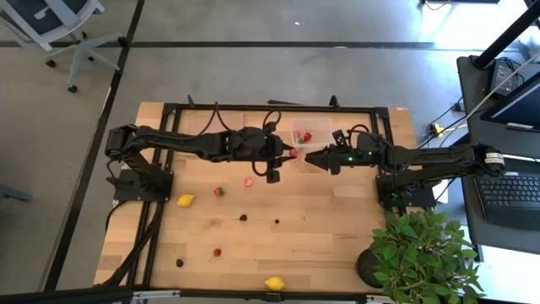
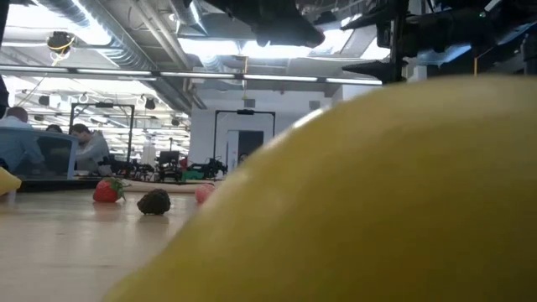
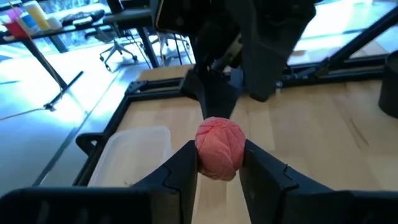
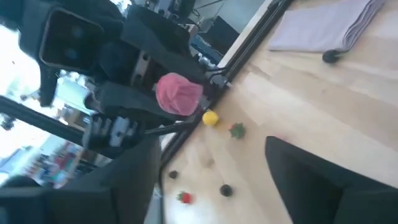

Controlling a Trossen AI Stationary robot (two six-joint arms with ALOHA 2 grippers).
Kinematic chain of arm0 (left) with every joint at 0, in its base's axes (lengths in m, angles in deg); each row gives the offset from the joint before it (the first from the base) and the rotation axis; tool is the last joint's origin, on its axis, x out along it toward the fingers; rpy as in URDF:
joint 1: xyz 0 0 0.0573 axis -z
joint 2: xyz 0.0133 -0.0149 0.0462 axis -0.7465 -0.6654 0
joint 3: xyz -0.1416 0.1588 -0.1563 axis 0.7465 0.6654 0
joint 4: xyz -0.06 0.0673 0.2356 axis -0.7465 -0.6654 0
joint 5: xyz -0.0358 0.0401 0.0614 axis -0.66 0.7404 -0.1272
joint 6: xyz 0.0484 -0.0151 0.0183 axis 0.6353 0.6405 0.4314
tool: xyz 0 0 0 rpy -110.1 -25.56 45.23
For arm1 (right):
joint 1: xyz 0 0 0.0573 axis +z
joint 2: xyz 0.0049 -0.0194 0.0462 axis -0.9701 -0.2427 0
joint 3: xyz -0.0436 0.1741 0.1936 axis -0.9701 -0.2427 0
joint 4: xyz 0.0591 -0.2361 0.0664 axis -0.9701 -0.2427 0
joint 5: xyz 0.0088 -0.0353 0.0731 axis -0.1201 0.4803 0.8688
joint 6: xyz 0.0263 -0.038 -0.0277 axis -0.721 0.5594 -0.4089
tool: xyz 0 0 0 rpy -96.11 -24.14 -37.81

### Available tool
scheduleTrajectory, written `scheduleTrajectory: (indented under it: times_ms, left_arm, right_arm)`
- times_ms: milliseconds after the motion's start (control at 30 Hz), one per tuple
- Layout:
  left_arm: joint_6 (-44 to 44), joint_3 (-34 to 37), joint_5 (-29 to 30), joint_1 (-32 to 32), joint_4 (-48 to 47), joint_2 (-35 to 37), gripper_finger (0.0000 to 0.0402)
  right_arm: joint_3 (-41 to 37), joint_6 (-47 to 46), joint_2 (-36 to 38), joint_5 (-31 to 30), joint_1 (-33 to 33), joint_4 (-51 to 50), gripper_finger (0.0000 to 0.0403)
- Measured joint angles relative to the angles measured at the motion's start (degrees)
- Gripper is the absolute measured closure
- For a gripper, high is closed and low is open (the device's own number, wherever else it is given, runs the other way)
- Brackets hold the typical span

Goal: Pick and placing Produce into tupperware
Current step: Put the peach into the transparent bin

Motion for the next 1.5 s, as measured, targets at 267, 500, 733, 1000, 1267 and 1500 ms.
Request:
scheduleTrajectory:
  times_ms: [267, 500, 733, 1000, 1267, 1500]
  left_arm:
    - [-0.09, 0.0, 0.17, 0.88, 3.24, -0.22, 0.0308]
    - [-0.07, 0.0, 0.25, 0.86, 3.8, -0.22, 0.0303]
    - [0.02, 0.0, 0.2, 0.93, 4.91, -0.22, 0.0303]
    - [0.37, 0.0, 0.2, 0.93, 4.89, -0.22, 0.0307]
    - [0.43, 0.0, 0.39, 0.93, 4.86, -0.22, 0.0303]
    - [0.68, 0.0, 0.65, 0.91, 4.92, -0.15, 0.0301]
  right_arm:
    - [0.0, -1.18, -0.35, -1.08, 1.93, 3.38, 0.0075]
    - [-0.02, -2.6, -0.66, -3.32, 2.27, 8.51, 0.0075]
    - [1.48, -4.91, -4.4, -4.62, 2.27, 9.3, 0.0075]
    - [6.9, -0.27, -8.88, -3.8, 2.27, 9.07, 0.0097]
    - [7.34, -0.15, -9.73, -2.77, 2.27, 8.79, 0.019]
    - [7.34, 0.81, -9.73, -2.89, 2.24, 8.63, 0.0284]
